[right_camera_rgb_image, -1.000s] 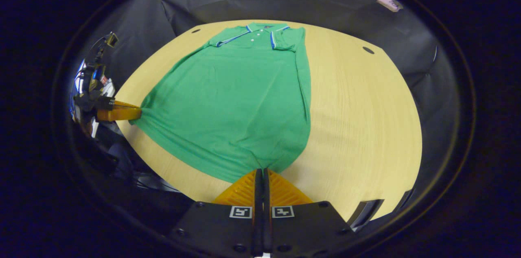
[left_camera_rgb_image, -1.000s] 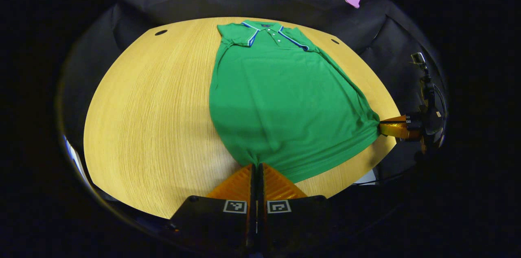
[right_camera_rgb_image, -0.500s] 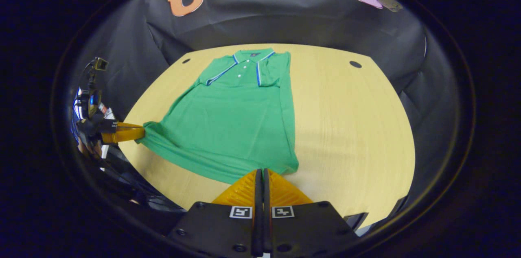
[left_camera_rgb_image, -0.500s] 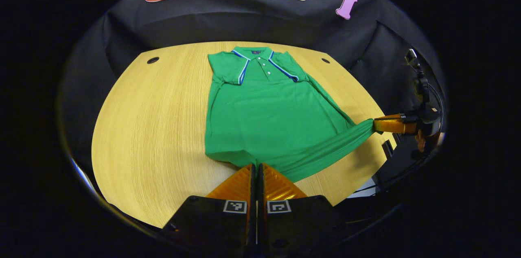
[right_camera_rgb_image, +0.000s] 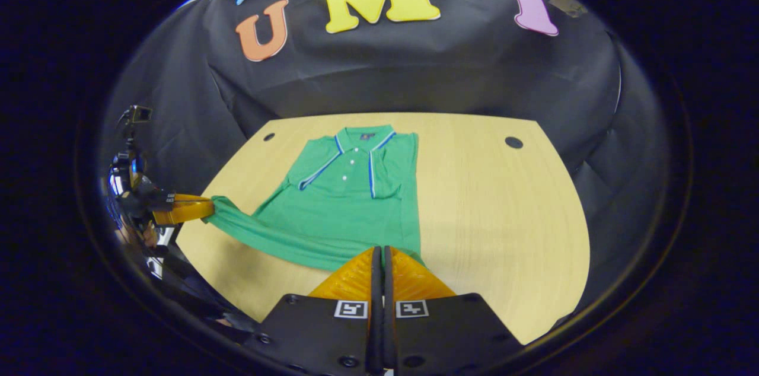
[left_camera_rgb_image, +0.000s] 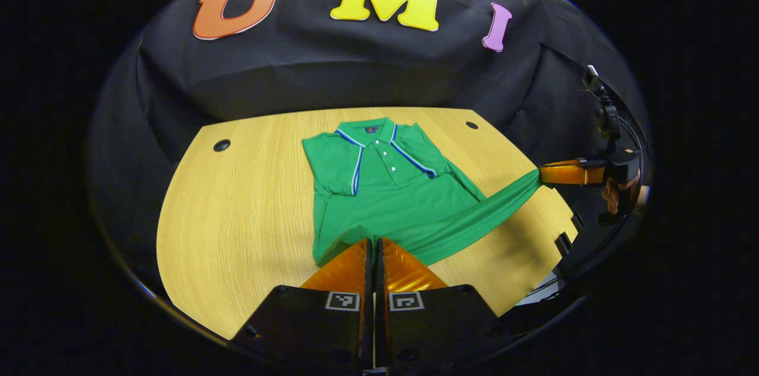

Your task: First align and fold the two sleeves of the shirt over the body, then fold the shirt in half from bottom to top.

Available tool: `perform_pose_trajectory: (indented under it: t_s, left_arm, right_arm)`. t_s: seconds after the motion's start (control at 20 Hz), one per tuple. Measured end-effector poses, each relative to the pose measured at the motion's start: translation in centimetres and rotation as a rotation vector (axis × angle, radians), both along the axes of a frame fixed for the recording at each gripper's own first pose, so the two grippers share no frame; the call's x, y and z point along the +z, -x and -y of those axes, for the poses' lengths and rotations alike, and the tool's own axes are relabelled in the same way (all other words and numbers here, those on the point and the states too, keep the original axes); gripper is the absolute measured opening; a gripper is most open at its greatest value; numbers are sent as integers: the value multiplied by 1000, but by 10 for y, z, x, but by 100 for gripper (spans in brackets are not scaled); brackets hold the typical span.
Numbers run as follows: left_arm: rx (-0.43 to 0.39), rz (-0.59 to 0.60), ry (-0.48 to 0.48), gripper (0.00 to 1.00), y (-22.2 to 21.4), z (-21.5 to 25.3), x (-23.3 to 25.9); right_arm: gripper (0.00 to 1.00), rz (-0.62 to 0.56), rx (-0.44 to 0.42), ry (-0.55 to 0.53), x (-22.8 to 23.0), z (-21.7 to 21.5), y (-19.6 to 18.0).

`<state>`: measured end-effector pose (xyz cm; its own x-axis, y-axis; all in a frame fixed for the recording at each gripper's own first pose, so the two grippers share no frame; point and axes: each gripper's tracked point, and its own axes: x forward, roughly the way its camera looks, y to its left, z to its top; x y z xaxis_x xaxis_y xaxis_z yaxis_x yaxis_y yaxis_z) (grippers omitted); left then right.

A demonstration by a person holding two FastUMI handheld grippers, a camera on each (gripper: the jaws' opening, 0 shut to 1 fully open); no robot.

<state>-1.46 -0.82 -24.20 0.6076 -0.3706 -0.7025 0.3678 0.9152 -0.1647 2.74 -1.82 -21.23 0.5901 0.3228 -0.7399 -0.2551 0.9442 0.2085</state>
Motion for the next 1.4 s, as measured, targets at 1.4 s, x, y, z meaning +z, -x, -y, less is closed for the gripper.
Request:
perform_pose_trajectory:
  t_s: [1.4]
  left_arm:
    - [94, 149, -10, 4, -288, -16, -44]
  right_arm:
    - [3, 153, -43, 9, -40, -52, -284]
